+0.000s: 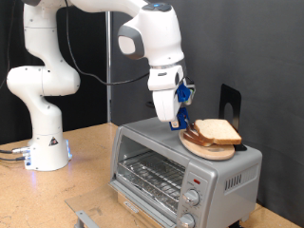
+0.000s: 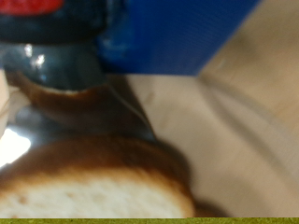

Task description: Make a piece of toast with the oven

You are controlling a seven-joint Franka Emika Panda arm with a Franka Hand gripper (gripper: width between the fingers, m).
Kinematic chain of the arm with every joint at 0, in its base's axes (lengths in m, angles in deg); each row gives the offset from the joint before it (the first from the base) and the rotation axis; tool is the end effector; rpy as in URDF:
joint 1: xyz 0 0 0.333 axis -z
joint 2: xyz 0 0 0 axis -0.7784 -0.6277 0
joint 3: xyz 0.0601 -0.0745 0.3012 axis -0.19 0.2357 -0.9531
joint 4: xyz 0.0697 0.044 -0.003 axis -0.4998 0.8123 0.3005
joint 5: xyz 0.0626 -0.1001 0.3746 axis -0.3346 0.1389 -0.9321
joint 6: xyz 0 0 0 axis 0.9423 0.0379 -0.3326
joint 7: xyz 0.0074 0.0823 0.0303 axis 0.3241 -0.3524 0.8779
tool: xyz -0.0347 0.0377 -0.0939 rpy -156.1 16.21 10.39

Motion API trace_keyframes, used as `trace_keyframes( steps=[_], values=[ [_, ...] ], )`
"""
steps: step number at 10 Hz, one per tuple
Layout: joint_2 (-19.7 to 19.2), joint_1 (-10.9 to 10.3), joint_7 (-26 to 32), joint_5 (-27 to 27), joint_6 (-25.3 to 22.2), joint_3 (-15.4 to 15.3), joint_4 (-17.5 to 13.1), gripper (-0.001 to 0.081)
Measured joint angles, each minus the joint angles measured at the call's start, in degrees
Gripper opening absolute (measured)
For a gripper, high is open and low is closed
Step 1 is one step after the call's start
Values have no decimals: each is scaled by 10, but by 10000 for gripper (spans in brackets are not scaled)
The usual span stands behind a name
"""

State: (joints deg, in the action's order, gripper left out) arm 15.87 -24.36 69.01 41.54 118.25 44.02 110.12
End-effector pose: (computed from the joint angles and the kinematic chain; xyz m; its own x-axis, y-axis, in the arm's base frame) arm 0.5513 0.1245 0.4261 0.9800 -0.1818 0.0803 -0.1536 -0.9492 -0.2745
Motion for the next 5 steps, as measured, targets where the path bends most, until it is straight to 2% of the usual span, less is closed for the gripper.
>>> trace_keyframes(
  steps=[2,5],
  values=[
    [4,0,35,-26,38,0,18,449],
    [24,1,80,-53,54,0,42,449]
  ],
)
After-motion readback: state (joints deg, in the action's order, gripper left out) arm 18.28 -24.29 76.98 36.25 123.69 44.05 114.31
